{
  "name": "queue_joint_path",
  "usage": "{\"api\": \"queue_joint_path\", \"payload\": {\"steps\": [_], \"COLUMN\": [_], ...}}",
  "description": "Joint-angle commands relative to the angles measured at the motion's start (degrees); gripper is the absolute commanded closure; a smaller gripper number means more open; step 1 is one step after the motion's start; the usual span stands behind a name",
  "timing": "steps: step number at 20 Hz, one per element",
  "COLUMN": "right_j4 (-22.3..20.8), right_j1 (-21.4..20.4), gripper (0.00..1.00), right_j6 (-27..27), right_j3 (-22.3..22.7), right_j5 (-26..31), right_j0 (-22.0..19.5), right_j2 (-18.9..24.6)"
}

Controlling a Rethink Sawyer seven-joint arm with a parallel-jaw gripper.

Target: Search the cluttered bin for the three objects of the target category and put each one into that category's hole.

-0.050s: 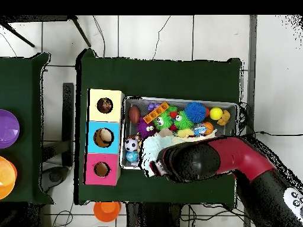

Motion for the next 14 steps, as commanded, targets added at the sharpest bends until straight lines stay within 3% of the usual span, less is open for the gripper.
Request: {"api": "queue_joint_path", "payload": {"steps": [1,6,14], "right_j4": [-1.24,-4.37,-9.81], "right_j1": [1.42,0.48,-0.46], "gripper": [1.0,1.0,1.0], "right_j6": [-2.69,1.65,7.87], "right_j3": [1.94,-0.02,-4.19], "right_j5": [-7.07,-11.12,-17.39], "right_j0": [0.54,4.14,9.73], "right_j2": [2.95,-0.72,-10.35]}}
